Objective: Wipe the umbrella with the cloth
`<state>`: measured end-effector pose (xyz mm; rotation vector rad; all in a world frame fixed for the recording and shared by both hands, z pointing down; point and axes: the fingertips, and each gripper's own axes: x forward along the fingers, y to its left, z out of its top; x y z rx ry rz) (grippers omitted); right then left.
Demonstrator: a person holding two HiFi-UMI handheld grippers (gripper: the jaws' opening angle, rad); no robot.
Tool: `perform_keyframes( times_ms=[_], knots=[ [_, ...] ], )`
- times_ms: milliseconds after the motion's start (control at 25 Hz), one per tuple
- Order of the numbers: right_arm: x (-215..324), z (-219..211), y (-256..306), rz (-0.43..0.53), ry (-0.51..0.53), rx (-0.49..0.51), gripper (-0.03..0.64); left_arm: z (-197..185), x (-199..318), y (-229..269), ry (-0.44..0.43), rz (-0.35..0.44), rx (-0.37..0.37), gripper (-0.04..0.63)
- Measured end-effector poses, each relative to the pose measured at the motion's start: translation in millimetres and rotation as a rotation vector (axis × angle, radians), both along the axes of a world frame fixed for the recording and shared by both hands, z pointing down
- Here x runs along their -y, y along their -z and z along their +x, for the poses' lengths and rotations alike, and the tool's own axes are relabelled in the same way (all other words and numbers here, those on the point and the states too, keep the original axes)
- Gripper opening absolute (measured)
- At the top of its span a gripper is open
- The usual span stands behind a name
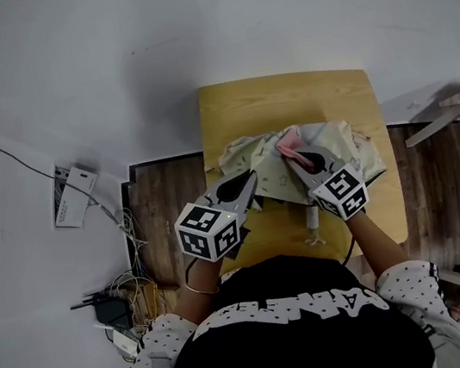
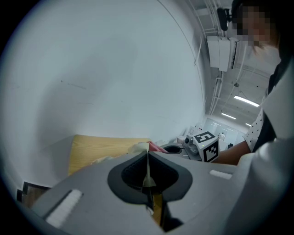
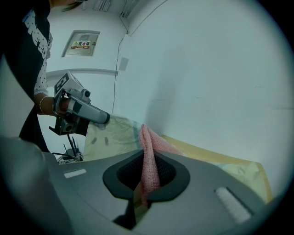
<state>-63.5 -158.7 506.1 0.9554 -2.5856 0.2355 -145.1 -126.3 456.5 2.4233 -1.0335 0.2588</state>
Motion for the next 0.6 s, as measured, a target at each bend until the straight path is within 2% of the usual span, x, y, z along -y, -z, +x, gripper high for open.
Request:
perform_keyframes(
  times_ms=[600],
  knots=[
    [-36.4, -9.2, -11.6, -0.046, 0.067, -0.028, 0.034, 6.9, -4.0, 1.2, -0.03, 0.007, 0.004, 0.005]
  ],
)
